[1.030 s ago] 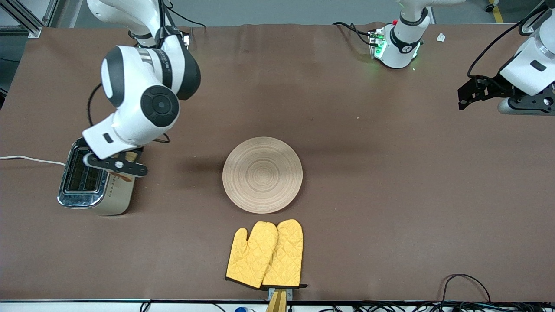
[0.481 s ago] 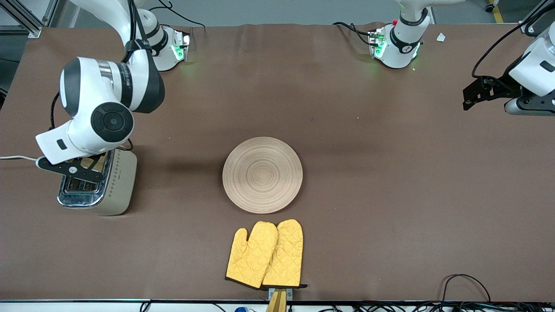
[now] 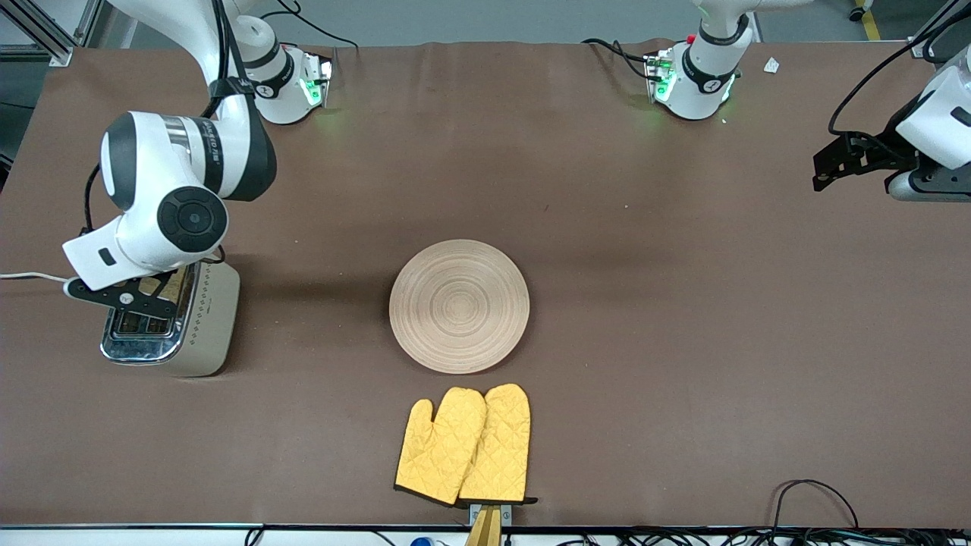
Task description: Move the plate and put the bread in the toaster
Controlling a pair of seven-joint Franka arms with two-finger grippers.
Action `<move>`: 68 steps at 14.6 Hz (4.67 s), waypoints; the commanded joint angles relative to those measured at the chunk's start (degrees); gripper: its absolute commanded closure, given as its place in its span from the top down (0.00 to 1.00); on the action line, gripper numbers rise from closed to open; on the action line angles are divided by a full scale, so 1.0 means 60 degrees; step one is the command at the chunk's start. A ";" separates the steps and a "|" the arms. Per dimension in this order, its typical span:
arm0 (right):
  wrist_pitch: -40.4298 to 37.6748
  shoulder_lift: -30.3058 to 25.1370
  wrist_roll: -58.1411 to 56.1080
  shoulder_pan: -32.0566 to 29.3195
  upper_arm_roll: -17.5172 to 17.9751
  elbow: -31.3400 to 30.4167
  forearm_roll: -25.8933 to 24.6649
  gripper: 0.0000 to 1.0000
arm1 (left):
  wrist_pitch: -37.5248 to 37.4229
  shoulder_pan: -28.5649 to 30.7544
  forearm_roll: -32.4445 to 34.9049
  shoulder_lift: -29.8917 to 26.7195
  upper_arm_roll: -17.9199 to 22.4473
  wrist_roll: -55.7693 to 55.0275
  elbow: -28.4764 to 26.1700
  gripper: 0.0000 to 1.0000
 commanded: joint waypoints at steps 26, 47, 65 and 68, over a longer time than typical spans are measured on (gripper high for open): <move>0.2207 -0.0672 0.0195 -0.1268 0.0093 -0.1650 -0.0942 0.01 | -0.0137 0.0070 -0.0504 -0.0138 -0.0047 0.0155 0.0235 1.00; 0.3203 0.0807 0.1837 -0.0872 0.0210 -0.1286 0.0566 0.69 | -0.0137 0.0070 -0.0519 -0.0109 -0.0047 0.0155 0.0220 1.00; -0.1423 -0.2956 -0.3565 -0.1882 0.0078 0.1441 0.5768 1.00 | -0.0137 0.0070 -0.0665 -0.0124 -0.0047 0.0038 0.0220 1.00; -0.1513 -0.3118 -0.5627 -0.4038 0.1356 0.1455 0.5532 1.00 | -0.0137 0.0070 -0.0549 -0.0138 -0.0033 0.0110 0.0249 1.00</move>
